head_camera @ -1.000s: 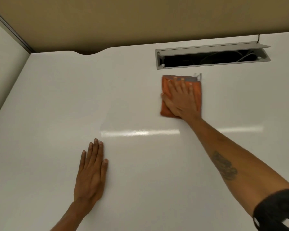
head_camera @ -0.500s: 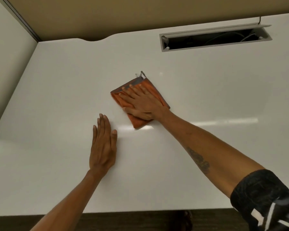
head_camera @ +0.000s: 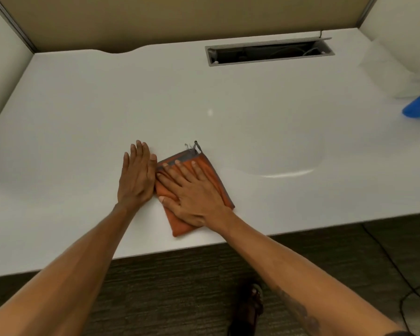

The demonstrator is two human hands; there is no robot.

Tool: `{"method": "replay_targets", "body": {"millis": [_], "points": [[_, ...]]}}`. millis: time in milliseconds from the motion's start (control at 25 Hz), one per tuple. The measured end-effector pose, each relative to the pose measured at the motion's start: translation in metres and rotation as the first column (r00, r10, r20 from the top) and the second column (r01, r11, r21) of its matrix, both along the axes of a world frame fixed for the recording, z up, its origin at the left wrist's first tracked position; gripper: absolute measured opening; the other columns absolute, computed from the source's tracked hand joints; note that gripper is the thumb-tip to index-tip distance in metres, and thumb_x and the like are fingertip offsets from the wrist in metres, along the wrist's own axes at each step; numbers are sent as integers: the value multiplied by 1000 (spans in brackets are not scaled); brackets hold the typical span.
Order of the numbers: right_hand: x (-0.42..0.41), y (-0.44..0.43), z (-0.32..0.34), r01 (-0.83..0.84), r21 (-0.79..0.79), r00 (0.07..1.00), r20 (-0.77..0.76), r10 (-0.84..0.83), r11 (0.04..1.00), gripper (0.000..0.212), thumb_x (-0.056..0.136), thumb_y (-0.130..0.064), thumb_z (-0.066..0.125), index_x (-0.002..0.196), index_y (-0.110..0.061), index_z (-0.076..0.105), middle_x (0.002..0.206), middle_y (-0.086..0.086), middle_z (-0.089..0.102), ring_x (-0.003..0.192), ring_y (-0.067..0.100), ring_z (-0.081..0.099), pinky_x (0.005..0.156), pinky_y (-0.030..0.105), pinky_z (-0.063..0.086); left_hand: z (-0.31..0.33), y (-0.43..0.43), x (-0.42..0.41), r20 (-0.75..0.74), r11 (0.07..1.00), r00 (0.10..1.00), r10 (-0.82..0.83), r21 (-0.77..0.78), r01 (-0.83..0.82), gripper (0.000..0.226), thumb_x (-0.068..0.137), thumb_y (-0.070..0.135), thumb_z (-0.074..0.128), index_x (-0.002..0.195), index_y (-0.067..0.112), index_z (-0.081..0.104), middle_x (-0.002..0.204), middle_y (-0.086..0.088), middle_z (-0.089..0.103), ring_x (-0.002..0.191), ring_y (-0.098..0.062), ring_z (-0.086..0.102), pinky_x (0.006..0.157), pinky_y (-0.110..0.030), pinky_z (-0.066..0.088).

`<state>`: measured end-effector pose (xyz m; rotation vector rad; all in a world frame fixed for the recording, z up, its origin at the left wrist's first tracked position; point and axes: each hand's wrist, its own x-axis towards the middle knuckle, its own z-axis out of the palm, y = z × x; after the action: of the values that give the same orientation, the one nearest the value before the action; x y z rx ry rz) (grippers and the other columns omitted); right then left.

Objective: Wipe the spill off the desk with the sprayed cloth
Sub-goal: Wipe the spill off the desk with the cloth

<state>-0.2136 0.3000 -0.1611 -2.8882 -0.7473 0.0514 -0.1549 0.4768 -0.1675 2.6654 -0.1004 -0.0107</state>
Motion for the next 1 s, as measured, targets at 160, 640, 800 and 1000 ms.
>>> {"method": "replay_targets", "body": {"millis": [160,640,800,1000], "points": [[15,-68,3,219,-24,976,-5,-220,975,61,100,-57,19,157,-34,21,166,-5,17,155,20,10,125,51,3,-2,3,-1,-7,998,1000,-26,53,26,61,107,44,10,159,11,6,169,-4,-1,155,-13,-7,126,-36,-6],[-2,-289,17,726,-94,687,44,-726,681,72,96,-58,4,158,-24,19,165,5,23,151,31,20,122,55,17,-1,-4,5,30,991,1000,-4,132,0,57,108,34,18,158,8,9,169,-6,4,155,-15,-1,126,-36,-6],[-1,-130,13,544,-10,838,61,-543,839,65,96,-52,21,155,-26,30,162,4,31,150,29,24,122,53,15,0,-2,3,7,998,1000,-5,66,4,55,109,34,17,159,12,9,168,-1,3,153,-7,-4,126,-33,-7],[-28,2,6,268,132,963,-72,-260,954,68,98,-58,25,157,-24,23,166,4,18,155,25,5,123,55,2,2,2,5,-26,999,999,-19,48,20,54,109,33,18,159,14,9,167,-1,4,152,-7,-2,126,-35,-5]]}}
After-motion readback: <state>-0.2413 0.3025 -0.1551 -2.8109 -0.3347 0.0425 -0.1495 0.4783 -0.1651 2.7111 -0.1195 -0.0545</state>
